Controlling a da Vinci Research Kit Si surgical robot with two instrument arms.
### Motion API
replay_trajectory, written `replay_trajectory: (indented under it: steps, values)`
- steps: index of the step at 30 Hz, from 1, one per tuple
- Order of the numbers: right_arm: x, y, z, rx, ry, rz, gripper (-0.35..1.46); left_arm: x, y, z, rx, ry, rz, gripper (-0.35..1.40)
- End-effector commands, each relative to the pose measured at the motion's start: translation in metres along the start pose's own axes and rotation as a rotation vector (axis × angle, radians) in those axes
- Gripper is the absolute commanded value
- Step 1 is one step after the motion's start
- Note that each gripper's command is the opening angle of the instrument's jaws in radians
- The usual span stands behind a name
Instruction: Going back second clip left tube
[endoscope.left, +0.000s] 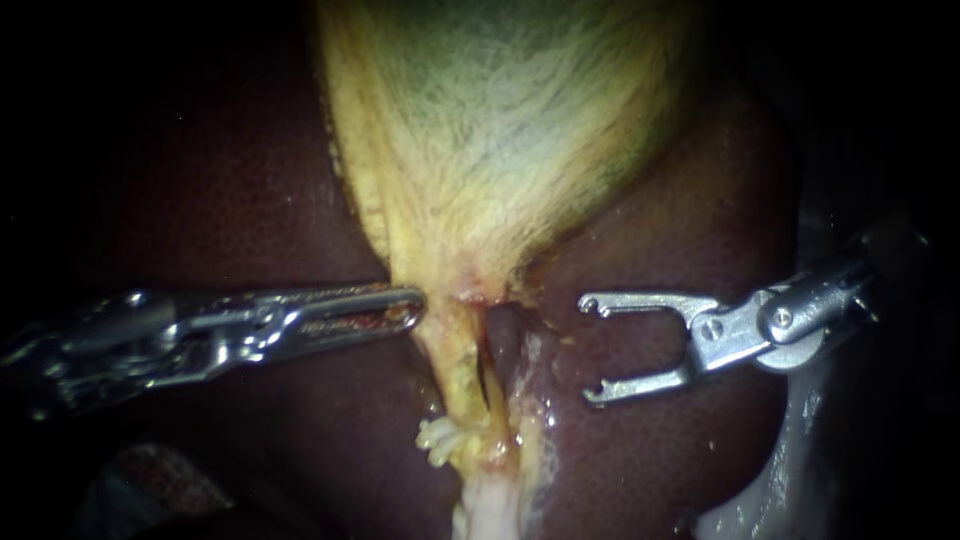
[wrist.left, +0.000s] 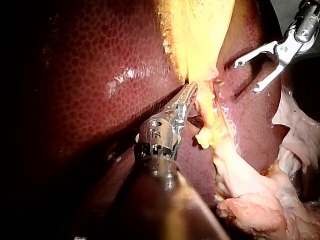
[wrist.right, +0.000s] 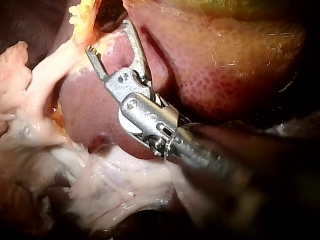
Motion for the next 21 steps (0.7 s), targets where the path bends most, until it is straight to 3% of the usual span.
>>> replay_trajectory:
  steps: [1,11,21]
  values:
    - [0.0000,0.0001,0.0000,0.001,0.000,-0.001,0.60,0.0003,0.0000,0.0006,0.005,0.004,-0.005,-0.05]
    - [0.0000,0.0000,0.0000,0.001,0.000,-0.007,0.60,0.0012,-0.0011,0.0018,0.022,0.013,-0.006,-0.05]
    - [0.0000,-0.0001,-0.0001,0.002,0.000,-0.007,0.60,0.0015,-0.0011,0.0027,0.027,0.016,-0.010,-0.05]
